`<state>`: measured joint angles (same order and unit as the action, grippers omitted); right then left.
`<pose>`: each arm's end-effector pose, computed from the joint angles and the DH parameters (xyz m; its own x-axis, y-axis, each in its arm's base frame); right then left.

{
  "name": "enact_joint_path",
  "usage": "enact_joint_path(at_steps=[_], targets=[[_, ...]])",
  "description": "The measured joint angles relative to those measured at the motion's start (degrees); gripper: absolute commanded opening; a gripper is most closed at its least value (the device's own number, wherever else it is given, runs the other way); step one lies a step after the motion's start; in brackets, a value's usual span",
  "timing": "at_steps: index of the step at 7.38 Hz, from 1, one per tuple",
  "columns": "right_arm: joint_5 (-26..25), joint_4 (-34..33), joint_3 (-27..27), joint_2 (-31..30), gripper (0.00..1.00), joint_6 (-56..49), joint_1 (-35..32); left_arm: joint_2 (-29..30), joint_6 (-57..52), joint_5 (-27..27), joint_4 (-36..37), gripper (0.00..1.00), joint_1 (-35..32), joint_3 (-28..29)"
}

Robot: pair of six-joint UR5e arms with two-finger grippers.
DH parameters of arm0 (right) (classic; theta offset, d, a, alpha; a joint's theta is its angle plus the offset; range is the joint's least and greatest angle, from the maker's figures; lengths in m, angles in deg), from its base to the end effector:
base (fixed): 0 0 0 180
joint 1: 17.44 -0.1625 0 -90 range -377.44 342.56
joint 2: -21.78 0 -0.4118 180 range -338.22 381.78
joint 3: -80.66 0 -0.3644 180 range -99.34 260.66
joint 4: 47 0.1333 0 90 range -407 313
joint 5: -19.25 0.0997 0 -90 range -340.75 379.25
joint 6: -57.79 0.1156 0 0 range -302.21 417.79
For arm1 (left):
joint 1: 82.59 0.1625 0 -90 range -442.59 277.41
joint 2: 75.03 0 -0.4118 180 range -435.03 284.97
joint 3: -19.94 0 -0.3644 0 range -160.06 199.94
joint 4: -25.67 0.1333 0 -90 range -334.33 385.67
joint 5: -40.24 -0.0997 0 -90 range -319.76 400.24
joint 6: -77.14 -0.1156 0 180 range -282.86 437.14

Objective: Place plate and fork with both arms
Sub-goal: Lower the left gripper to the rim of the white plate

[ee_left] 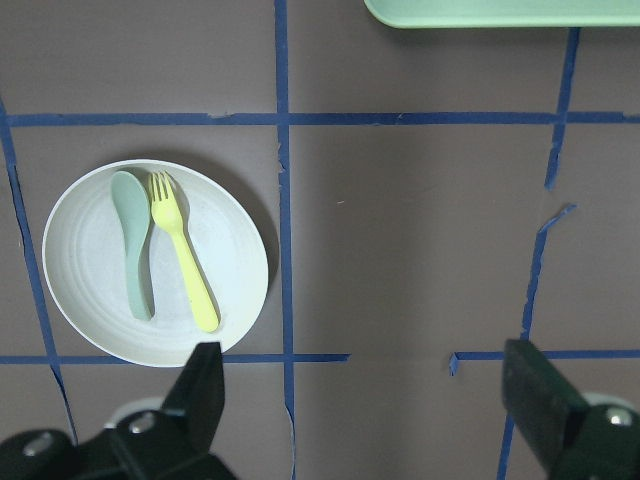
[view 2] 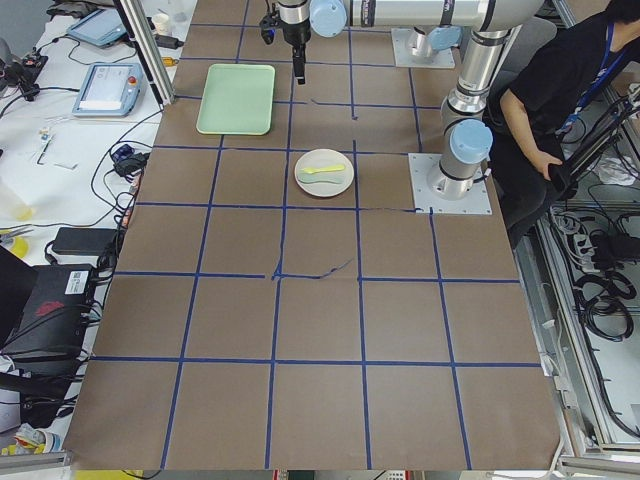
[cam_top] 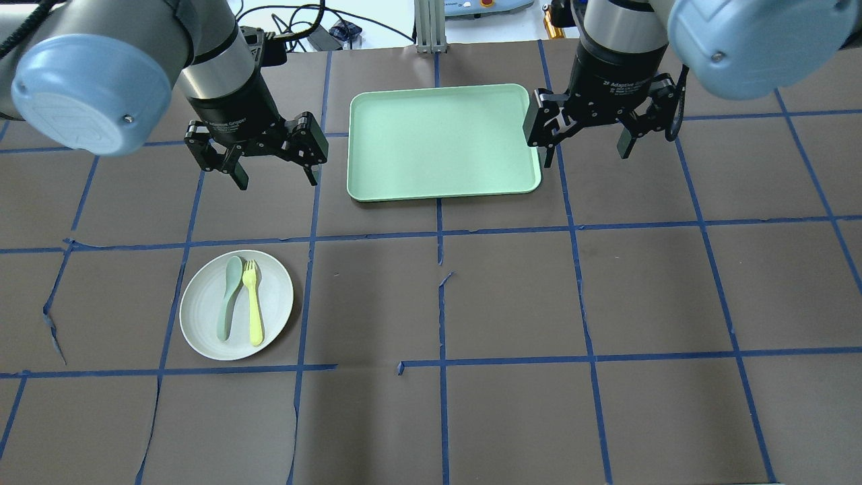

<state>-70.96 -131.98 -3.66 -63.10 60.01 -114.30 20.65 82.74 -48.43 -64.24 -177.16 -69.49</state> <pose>0.1906 -0.4722 0.4532 -0.9967 -0.0813 0.0067 -0.0805 0.9937 0.0776 -0.1748 -0.4805 0.4160 -0.9997 -0.0196 0.0145 -0.0183 0.9958 0.0893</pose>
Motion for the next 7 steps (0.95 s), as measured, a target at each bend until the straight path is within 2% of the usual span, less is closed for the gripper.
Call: enact_joint_path(at_steps=[3, 6, 7], targets=[[0.1, -0.7, -0.5, 0.7, 1.00, -0.2, 0.2, -0.5, -1.4, -0.3, 0.0, 1.00, 2.0, -1.0], [0.0, -0.8, -1.4, 1.4, 1.00, -0.5, 0.3, -1.2, -15.7, -0.2, 4.7, 0.98, 15.0, -8.2], [-0.1, -0.8, -1.5, 1.5, 1.00, -0.6, 0.3, -1.0, -20.5, 0.1, 6.8, 0.90, 20.2, -11.5]])
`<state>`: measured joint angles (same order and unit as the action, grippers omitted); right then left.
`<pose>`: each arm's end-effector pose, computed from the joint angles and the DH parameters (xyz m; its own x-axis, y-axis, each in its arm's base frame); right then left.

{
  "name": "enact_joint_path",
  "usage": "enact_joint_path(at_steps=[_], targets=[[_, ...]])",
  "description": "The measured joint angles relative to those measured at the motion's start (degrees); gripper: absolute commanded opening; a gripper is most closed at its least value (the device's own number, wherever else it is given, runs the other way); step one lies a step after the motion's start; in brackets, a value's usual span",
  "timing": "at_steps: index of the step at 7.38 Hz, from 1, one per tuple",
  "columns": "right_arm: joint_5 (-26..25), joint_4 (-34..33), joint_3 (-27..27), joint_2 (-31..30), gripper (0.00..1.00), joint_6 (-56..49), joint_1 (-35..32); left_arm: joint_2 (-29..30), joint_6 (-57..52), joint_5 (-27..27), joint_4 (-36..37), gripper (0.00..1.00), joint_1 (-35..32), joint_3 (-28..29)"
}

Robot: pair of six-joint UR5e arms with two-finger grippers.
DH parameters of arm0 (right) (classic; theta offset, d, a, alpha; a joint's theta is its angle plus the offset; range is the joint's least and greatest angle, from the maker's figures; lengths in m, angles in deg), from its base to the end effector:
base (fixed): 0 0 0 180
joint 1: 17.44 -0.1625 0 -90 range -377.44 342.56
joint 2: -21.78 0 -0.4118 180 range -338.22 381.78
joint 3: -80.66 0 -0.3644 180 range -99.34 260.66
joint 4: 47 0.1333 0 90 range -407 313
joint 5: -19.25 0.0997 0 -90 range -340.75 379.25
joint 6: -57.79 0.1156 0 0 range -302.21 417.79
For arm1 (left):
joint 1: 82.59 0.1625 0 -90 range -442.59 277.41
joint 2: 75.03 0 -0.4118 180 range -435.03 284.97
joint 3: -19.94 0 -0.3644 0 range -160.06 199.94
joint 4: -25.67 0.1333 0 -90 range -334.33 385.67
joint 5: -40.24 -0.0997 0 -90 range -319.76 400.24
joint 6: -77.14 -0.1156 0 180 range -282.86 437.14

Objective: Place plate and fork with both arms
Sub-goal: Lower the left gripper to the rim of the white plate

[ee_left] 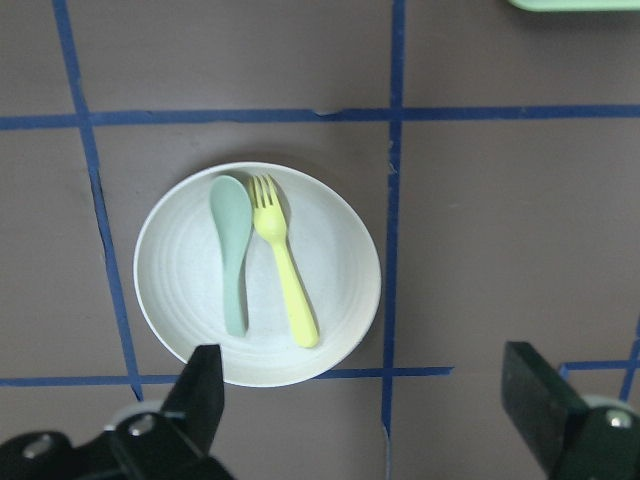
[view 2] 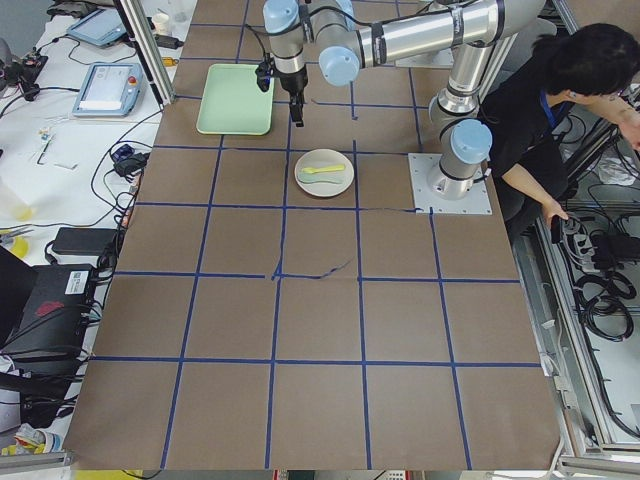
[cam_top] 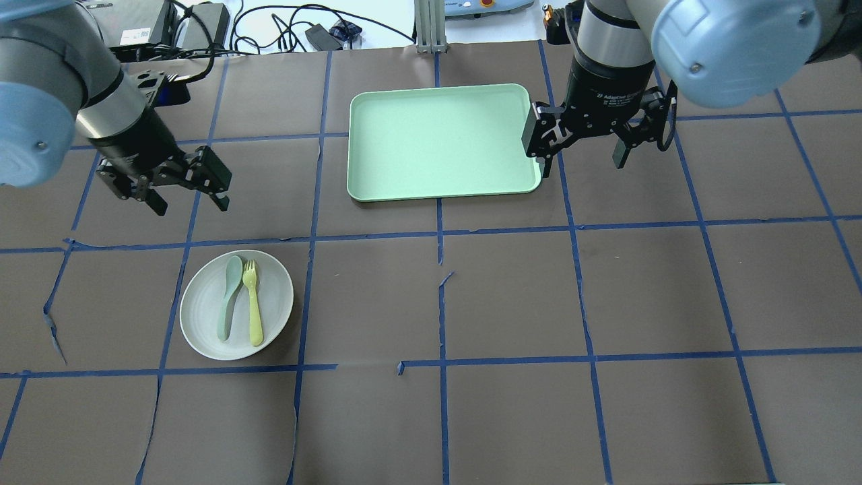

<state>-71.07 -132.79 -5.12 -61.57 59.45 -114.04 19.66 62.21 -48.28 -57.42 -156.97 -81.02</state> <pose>0.1889 -0.4789 0.4297 -0.9962 -0.0869 0.0089 -0.0853 0.9896 0.1154 -0.0059 -0.4850 0.3453 -0.9978 -0.0185 0.0638 -0.0094 0.9901 0.1402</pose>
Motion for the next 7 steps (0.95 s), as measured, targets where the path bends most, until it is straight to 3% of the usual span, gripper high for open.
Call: enact_joint_path(at_steps=[2, 3, 4, 7], targets=[[0.0, 0.1, -0.1, 0.4, 1.00, 0.4, 0.0, 1.2, -10.6, 0.8, 8.4, 0.89, 8.6, -8.8], [0.0, 0.1, -0.2, 0.4, 1.00, 0.5, 0.0, 2.2, -14.6, 1.0, 13.1, 0.79, 11.8, -13.1], [-0.1, 0.0, -0.6, 0.4, 1.00, 0.4, 0.0, 3.6, -17.1, 1.0, 15.7, 0.79, 13.7, -16.2], [-0.3, -1.4, -2.3, 0.5, 1.00, 0.4, 0.0, 7.7, -18.9, 1.0, 17.3, 0.63, 14.9, -18.8]])
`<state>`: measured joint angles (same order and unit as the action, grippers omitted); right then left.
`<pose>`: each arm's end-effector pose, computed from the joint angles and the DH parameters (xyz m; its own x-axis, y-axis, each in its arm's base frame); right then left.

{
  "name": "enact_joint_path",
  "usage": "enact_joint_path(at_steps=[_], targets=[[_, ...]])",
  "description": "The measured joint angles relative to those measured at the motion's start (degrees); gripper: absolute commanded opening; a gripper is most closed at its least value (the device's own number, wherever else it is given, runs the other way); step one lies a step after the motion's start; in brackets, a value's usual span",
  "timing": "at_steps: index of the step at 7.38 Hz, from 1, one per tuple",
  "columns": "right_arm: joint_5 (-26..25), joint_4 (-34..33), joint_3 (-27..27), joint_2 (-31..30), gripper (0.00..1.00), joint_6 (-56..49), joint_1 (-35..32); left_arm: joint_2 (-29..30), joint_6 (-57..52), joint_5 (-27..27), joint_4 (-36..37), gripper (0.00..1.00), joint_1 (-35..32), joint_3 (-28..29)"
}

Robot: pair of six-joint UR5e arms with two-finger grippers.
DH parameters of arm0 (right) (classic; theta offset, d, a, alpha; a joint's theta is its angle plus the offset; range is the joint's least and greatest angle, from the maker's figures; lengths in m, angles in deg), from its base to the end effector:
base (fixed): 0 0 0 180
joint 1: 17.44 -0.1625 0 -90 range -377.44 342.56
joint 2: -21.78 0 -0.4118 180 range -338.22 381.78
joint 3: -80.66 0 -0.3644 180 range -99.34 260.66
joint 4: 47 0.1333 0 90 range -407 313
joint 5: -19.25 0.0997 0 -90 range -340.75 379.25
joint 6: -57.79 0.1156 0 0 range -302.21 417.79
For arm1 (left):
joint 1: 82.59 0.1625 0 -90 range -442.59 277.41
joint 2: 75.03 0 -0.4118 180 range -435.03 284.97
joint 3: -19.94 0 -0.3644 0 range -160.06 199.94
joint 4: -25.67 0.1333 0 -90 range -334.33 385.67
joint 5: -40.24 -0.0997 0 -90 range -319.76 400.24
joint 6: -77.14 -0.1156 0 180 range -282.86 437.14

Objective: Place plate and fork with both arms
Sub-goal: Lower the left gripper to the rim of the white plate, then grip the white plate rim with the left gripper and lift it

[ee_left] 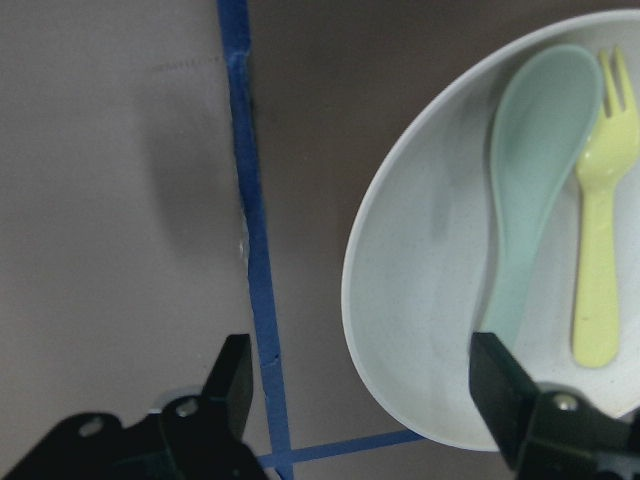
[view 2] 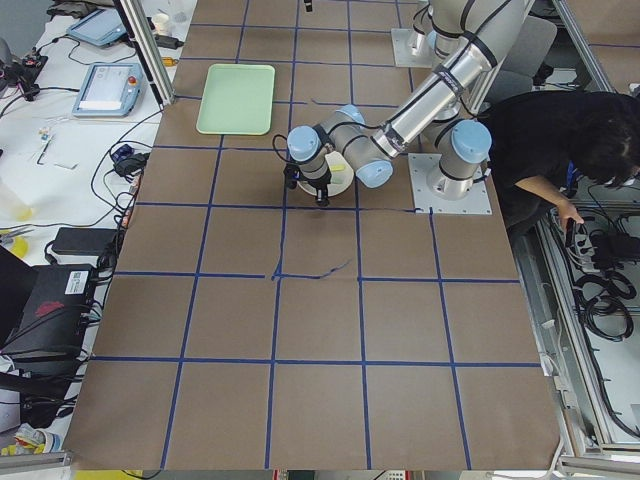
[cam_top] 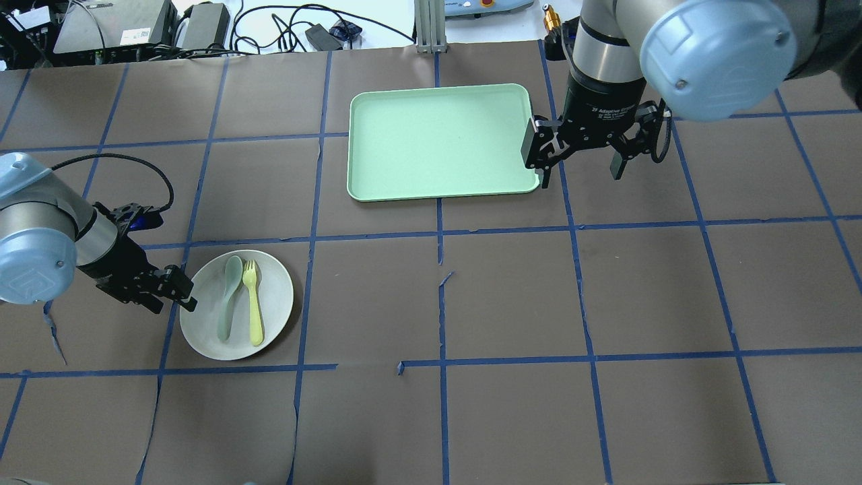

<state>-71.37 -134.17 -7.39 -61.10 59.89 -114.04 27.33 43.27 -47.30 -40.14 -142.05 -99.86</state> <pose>0.1883 -0.4781 0.4099 -0.9966 -0.0803 0.0158 -0.0773 0.9873 0.1387 0.0931 -0.4298 0.1795 -0.9783 0.0256 0.2058 0.0745 0.9695 0.2334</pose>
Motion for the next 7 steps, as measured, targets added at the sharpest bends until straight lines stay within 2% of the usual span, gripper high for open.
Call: enact_joint_path(at_steps=[1, 3, 7], targets=[[-0.1, -0.1, -0.2, 0.0, 1.00, 0.0, 0.0, 1.1, -0.1, 0.0, 0.1, 0.55, 0.0, 0.0], [-0.1, -0.2, -0.3, 0.0, 1.00, 0.1, 0.0, 2.6, -0.1, 0.1, 0.2, 0.01, 0.0, 0.1], [-0.2, -0.2, -0.3, 0.0, 1.00, -0.3, 0.0, 3.4, -0.3, 0.3, 0.1, 0.00, -0.1, 1.2]])
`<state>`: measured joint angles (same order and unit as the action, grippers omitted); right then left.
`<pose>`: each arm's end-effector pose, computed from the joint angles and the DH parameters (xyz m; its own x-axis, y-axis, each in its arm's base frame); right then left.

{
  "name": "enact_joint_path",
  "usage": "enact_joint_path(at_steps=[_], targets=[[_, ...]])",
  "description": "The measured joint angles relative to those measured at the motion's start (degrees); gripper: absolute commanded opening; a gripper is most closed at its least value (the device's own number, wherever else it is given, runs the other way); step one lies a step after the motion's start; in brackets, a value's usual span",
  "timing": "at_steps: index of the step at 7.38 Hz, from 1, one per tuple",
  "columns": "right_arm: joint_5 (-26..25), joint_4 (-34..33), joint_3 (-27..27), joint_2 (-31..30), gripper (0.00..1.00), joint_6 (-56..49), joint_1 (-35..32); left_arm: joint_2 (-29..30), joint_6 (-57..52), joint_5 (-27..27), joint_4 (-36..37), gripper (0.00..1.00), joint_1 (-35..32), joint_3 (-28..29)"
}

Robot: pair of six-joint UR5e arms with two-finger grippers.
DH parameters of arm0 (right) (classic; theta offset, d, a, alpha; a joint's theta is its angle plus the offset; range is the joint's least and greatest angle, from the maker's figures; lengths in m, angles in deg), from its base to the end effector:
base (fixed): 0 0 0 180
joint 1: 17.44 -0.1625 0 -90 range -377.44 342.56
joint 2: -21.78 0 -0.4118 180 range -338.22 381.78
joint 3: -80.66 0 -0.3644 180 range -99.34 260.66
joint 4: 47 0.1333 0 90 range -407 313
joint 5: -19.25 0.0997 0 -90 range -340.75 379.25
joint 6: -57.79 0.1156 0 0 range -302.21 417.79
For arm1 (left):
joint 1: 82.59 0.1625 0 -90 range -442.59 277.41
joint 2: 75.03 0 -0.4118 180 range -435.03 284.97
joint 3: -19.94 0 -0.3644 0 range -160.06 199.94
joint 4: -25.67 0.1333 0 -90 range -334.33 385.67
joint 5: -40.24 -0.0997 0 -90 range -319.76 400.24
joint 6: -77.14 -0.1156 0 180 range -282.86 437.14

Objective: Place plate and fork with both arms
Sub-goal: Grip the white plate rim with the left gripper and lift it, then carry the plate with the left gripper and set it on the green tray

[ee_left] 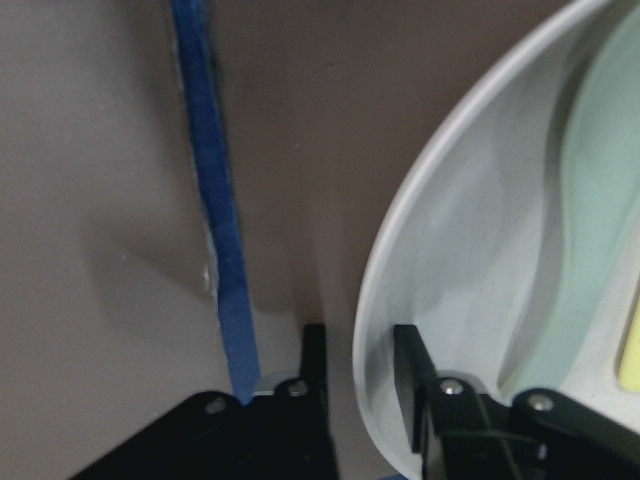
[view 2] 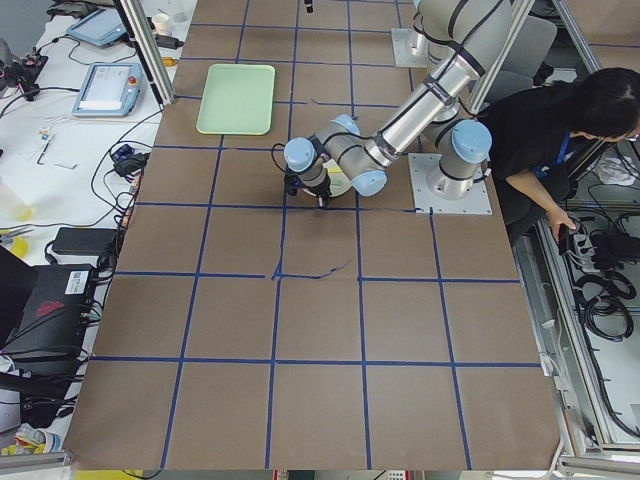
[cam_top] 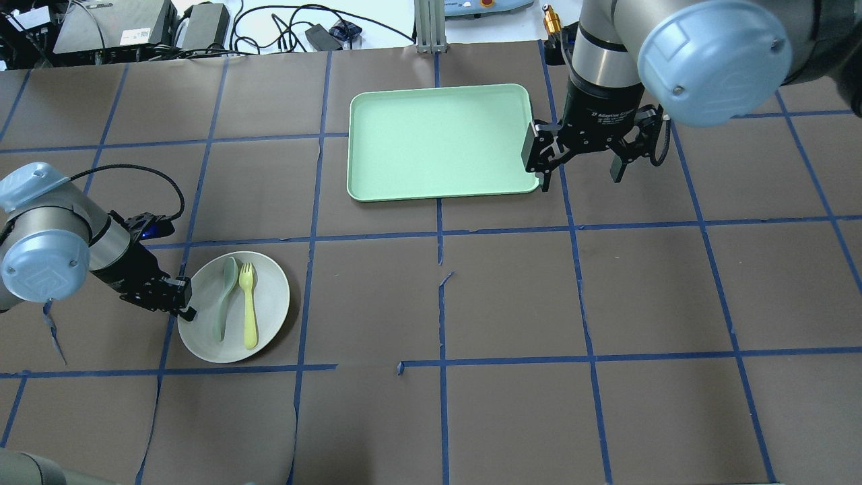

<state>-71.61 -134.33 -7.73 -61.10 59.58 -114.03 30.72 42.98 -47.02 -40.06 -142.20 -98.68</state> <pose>0.1876 -0.4776 0.4075 -0.9961 -0.0861 0.0193 -0.0825 0.9865 0.1417 0.0959 -0.4379 0.1613 -0.9728 0.0250 0.2301 0.0860 0.9620 0.2592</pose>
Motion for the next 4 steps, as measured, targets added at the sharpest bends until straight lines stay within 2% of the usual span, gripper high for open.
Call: enact_joint_path(at_steps=[2, 4], targets=[[0.0, -0.1, 0.0, 0.0, 1.00, -0.2, 0.1, -0.6, 0.0, 2.6, -4.9, 0.00, 0.0, 5.6], [0.1, -0.2, 0.0, 0.0, 1.00, -0.2, 0.1, -0.5, 1.9, 8.3, -17.4, 0.00, 0.0, 15.5]])
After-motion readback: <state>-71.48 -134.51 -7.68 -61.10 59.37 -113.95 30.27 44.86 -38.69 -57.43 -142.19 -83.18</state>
